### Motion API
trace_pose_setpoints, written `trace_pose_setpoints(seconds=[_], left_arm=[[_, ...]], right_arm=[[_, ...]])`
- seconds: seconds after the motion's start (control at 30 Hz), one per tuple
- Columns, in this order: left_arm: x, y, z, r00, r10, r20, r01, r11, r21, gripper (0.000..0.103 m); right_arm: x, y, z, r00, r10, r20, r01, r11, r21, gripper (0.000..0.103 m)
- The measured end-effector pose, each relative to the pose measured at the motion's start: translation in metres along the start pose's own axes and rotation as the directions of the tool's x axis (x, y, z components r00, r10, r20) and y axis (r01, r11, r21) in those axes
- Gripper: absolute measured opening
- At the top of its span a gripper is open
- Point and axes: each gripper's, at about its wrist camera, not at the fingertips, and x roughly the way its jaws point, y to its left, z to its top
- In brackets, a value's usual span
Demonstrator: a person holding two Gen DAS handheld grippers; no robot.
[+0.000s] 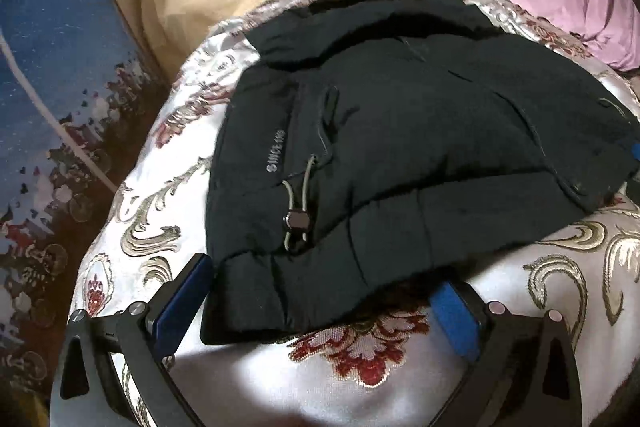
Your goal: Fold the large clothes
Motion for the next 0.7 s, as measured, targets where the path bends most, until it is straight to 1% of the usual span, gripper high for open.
trace_pose_setpoints(seconds=[0.1,0.2,0.27,0.3,0.37,0.4,0.43,0.47,0.5,0.53,0.57,0.63,0.67,0.7], left_arm=[[-0.007,-0.005,-0.003,0.996,0.063,0.067,-0.065,0.998,0.022,0.103],[-0.015,-0.01,-0.001,0.987,0.103,0.12,-0.111,0.992,0.06,0.101],[-0.021,-0.013,0.001,0.982,0.111,0.152,-0.125,0.988,0.086,0.098],[-0.023,-0.014,0.002,0.98,0.112,0.166,-0.129,0.987,0.097,0.095],[-0.026,-0.014,0.005,0.978,0.099,0.182,-0.121,0.986,0.112,0.089],[-0.025,-0.013,0.006,0.979,0.091,0.183,-0.113,0.987,0.115,0.085],[-0.025,-0.014,0.007,0.98,0.082,0.182,-0.104,0.988,0.116,0.08],[-0.025,-0.013,0.008,0.982,0.065,0.178,-0.087,0.99,0.115,0.077],[-0.023,-0.012,0.009,0.984,0.051,0.172,-0.071,0.991,0.112,0.071],[-0.021,-0.01,0.01,0.986,0.035,0.163,-0.052,0.993,0.102,0.067],[-0.018,-0.008,0.01,0.988,0.019,0.152,-0.033,0.995,0.092,0.065],[-0.013,-0.003,0.011,0.992,-0.014,0.127,0.005,0.998,0.068,0.052],[-0.009,-0.001,0.011,0.993,-0.022,0.115,0.016,0.998,0.056,0.049],[-0.006,-0.001,0.011,0.994,-0.025,0.107,0.02,0.999,0.045,0.045]], right_arm=[[0.006,0.001,0.01,0.997,0.014,-0.072,-0.017,0.999,-0.046,0.1],[0.012,-0.005,0.025,0.984,0.03,-0.174,-0.047,0.994,-0.097,0.1],[0.014,-0.012,0.033,0.974,-0.005,-0.227,-0.029,0.989,-0.146,0.1],[0.015,-0.014,0.036,0.966,-0.038,-0.255,-0.009,0.983,-0.182,0.1],[0.018,-0.017,0.038,0.947,-0.11,-0.301,0.023,0.961,-0.277,0.1],[0.019,-0.017,0.04,0.939,-0.121,-0.321,0.021,0.954,-0.299,0.1],[0.024,-0.019,0.041,0.923,-0.139,-0.36,0.013,0.944,-0.331,0.1],[0.028,-0.019,0.042,0.908,-0.161,-0.387,0.012,0.932,-0.361,0.1],[0.032,-0.018,0.042,0.896,-0.185,-0.404,0.012,0.92,-0.393,0.1],[0.036,-0.017,0.043,0.889,-0.2,-0.413,0.009,0.907,-0.42,0.1],[0.04,-0.015,0.047,0.883,-0.219,-0.414,0.014,0.896,-0.443,0.1],[0.048,-0.012,0.051,0.874,-0.282,-0.395,0.053,0.864,-0.501,0.1],[0.05,-0.01,0.053,0.875,-0.291,-0.387,0.057,0.856,-0.514,0.1],[0.053,-0.008,0.054,0.882,-0.295,-0.367,0.07,0.853,-0.517,0.1]])
